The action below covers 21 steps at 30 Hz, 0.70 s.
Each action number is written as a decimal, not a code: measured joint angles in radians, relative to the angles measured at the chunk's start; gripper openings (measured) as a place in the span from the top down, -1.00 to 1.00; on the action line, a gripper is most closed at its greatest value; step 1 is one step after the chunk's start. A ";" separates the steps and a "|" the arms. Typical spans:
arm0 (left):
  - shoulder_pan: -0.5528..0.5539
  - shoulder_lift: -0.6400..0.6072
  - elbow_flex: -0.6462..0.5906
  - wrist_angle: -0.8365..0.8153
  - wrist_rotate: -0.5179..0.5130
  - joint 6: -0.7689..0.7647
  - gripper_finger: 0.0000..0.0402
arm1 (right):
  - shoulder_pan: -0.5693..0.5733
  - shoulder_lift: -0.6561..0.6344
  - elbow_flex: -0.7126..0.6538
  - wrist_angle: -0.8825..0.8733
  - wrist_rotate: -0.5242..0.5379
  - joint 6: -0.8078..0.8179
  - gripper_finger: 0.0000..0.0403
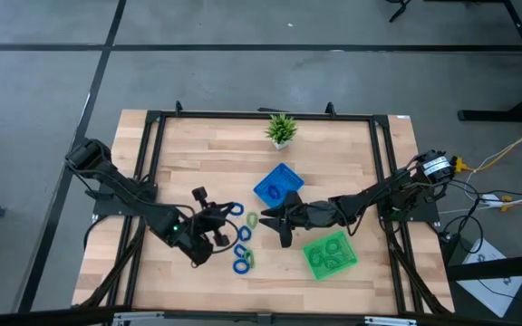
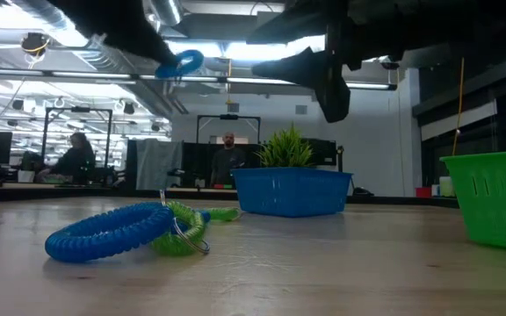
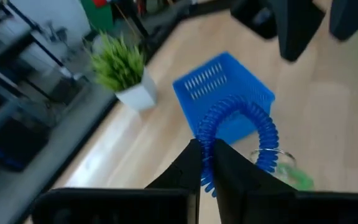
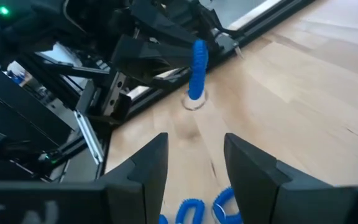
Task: Sort spring keychains
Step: Put the blue spring keychain into the blue bin
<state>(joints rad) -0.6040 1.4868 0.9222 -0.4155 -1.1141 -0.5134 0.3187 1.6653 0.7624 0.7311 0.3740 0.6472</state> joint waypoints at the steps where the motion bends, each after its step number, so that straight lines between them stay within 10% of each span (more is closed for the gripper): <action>1: -0.002 0.000 0.000 0.028 -0.014 0.024 0.90 | 0.000 0.000 0.000 0.007 0.000 0.000 0.22; 21: 0.073 0.000 0.000 0.313 0.100 0.294 0.90 | 0.000 0.000 0.052 0.027 -0.008 -0.138 0.22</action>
<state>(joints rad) -0.5308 1.4868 0.9226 -0.1021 -1.0139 -0.2191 0.3183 1.6653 0.8144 0.7578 0.3660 0.5088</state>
